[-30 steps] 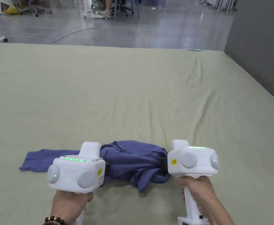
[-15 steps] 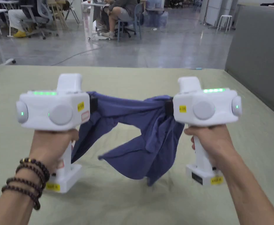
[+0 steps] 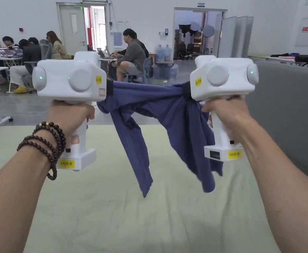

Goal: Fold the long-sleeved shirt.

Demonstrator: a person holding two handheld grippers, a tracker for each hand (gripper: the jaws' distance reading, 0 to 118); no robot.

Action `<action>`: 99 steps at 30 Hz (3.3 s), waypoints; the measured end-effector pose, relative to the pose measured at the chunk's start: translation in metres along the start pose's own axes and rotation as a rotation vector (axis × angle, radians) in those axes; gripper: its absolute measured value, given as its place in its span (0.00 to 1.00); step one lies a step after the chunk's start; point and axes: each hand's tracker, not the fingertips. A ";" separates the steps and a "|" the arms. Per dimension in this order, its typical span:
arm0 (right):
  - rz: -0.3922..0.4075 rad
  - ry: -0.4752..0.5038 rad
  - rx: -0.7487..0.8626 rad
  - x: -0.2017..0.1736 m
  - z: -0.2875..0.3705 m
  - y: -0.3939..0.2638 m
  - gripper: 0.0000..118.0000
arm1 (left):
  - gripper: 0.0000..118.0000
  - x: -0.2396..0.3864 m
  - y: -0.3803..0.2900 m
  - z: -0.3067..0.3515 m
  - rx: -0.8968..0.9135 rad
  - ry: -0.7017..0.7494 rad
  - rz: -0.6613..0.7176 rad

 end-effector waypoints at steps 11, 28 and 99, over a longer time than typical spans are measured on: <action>-0.050 0.029 -0.293 -0.004 -0.101 -0.184 0.05 | 0.04 -0.002 -0.193 -0.069 -0.347 0.020 0.007; -0.068 0.073 -0.483 -0.081 0.071 -0.397 0.05 | 0.04 -0.029 -0.374 0.108 -0.609 -0.115 -0.059; -0.089 -0.096 -0.228 0.075 -0.021 -0.150 0.00 | 0.05 -0.117 -0.217 0.085 -0.276 0.092 0.019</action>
